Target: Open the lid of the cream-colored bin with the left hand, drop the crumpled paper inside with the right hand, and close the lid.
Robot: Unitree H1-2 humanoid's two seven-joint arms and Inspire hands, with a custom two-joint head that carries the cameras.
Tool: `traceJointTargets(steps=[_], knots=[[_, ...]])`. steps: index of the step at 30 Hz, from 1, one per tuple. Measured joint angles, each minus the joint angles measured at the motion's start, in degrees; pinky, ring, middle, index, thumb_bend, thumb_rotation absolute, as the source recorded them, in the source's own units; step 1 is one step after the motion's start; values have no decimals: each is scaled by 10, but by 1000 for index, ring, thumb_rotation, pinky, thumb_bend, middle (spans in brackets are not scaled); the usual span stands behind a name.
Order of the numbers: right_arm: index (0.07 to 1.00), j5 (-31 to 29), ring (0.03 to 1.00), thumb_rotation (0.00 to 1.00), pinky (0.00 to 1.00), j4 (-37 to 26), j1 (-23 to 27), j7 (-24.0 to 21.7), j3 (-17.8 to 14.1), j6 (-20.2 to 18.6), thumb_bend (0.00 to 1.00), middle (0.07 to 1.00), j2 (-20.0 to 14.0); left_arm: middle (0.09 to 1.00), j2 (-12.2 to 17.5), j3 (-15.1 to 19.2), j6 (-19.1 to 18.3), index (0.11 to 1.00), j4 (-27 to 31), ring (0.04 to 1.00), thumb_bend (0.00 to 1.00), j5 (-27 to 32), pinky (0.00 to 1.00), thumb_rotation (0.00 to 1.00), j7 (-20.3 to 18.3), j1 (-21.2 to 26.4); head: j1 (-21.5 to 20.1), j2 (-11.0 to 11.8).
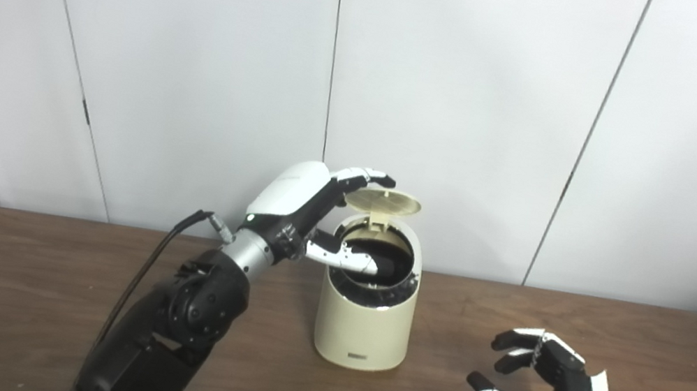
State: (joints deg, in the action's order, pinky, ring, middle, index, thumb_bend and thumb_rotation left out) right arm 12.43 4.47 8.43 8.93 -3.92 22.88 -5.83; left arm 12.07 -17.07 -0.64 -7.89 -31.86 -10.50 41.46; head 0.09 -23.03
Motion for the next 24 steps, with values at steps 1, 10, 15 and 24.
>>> traceJointTargets(steps=[1, 10, 15, 24], knots=[[532, 0, 417, 0, 403, 0, 0, 0, 0, 0, 510, 538, 0, 848, 2, -5, 0, 860, 4, 817, 840, -11, 659, 478, 0, 0, 0, 0], [535, -1, 416, 0, 409, 0, 0, 0, 0, 0, 510, 536, 1, 799, 48, -57, 35, 811, 57, 811, 840, -166, 615, 508, 8, -5, 1, -4], [533, 2, 416, 0, 409, 0, 0, 0, 0, 0, 510, 538, 1, 784, 50, -60, 41, 788, 71, 826, 851, -202, 627, 516, 6, -6, 0, -8], [539, 1, 414, 0, 399, 0, 0, 0, 0, 0, 509, 536, 1, 766, 51, -59, 41, 778, 83, 842, 851, -225, 642, 546, -10, -9, -1, -11]])
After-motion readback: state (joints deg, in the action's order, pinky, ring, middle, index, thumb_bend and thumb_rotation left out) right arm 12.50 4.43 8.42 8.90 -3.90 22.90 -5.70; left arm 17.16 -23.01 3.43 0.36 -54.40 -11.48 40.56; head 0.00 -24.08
